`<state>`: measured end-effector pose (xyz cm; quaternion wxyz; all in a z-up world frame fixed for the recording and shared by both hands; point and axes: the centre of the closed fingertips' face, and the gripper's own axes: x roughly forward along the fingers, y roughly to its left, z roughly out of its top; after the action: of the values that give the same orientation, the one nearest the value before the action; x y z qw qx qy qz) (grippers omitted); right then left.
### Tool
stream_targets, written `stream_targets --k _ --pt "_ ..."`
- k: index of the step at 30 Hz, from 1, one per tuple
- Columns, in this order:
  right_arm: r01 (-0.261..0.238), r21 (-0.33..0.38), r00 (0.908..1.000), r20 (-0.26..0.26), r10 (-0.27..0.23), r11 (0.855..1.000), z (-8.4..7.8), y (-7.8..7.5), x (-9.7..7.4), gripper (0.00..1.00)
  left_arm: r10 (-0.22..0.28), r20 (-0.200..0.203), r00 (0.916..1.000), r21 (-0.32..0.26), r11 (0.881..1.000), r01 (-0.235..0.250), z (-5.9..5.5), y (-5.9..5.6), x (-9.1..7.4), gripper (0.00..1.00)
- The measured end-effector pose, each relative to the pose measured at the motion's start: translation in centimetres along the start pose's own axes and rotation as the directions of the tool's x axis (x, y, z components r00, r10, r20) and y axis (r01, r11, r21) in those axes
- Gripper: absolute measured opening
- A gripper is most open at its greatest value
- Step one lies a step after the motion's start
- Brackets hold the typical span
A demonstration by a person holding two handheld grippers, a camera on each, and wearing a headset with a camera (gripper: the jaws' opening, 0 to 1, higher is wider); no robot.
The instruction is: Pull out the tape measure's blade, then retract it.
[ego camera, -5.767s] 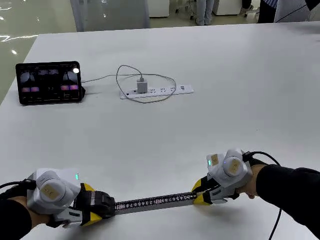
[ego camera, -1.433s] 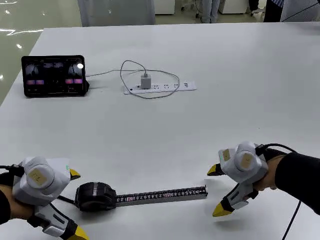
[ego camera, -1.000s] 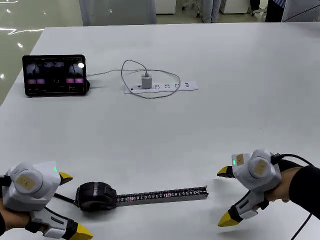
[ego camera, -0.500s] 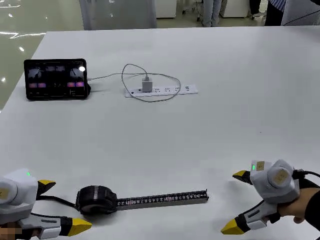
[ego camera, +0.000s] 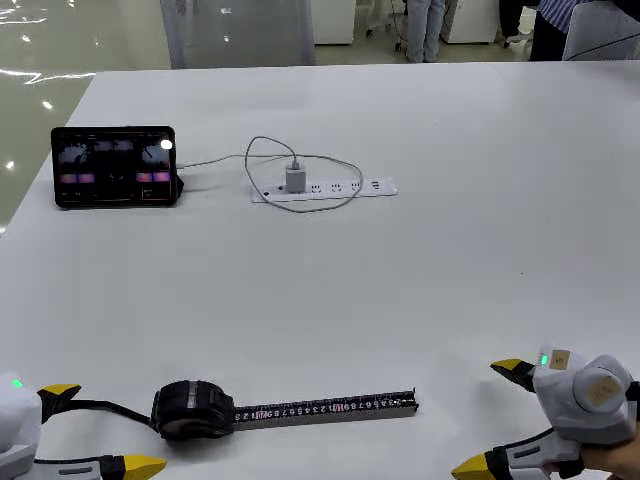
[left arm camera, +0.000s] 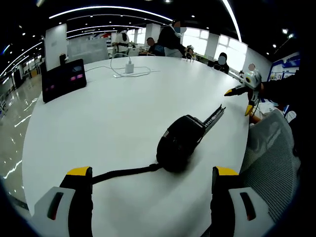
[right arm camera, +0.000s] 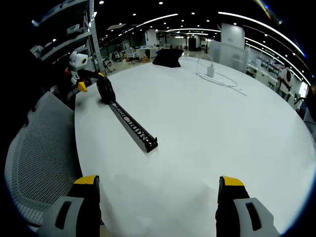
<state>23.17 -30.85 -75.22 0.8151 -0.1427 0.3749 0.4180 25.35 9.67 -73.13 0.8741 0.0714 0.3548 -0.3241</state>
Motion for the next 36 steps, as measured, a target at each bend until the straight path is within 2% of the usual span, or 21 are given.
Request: stream_targets --k 4,7,11,15,18,20,24,27,33,36 --pt "0.026 0.011 0.9996 0.014 -0.026 1.000 0.0 0.0 -0.6 0.99 0.019 0.000 0.9998 0.004 1.000 -0.019 -0.5 -0.1 -0.6 0.99" --pt "0.037 0.033 0.9988 0.032 -0.038 0.999 0.0 0.0 -0.9 0.99 0.029 0.018 0.9994 -0.010 1.000 -0.029 -0.5 0.0 -1.0 0.99" --pt "0.038 0.032 0.9988 0.030 -0.039 0.999 -0.2 0.6 -1.3 0.99 0.004 0.038 0.9993 0.006 1.000 -0.004 -0.7 -0.9 -1.4 0.99" --pt "0.058 0.007 0.9983 0.010 -0.058 0.998 -0.9 0.3 -1.7 0.99 0.007 0.042 0.9991 0.004 1.000 -0.007 -1.1 -1.0 -1.6 0.99" --pt "0.072 0.005 0.9970 0.028 -0.073 0.997 -0.8 0.2 -2.1 0.99 0.002 0.054 0.9986 0.006 1.000 -0.002 -1.1 -1.5 -1.9 0.99" --pt "0.086 -0.002 0.9954 0.042 -0.086 0.996 -0.6 -0.1 -2.3 0.99 0.003 0.042 0.9991 0.031 1.000 -0.004 -1.4 -1.6 -1.9 0.99" --pt "0.090 0.016 0.9942 0.058 -0.090 0.996 -0.4 -0.3 -2.5 0.99 -0.001 0.047 0.9989 0.044 0.999 -0.001 -1.2 -1.9 -2.0 0.99" --pt "0.071 0.014 0.9961 0.052 -0.071 0.997 -0.2 0.4 -2.7 0.99 0.005 0.066 0.9978 0.037 0.999 -0.007 -0.8 -1.7 -2.0 0.99" --pt "0.087 0.023 0.9935 0.071 -0.089 0.996 0.2 0.2 -3.3 0.99 0.004 0.081 0.9967 0.060 0.998 -0.009 -0.1 -2.0 -1.7 0.99" --pt "0.092 0.004 0.9929 0.075 -0.092 0.996 0.4 0.5 -3.5 0.99 -0.013 0.090 0.9959 0.071 0.997 0.007 0.2 -2.4 -1.6 0.99"
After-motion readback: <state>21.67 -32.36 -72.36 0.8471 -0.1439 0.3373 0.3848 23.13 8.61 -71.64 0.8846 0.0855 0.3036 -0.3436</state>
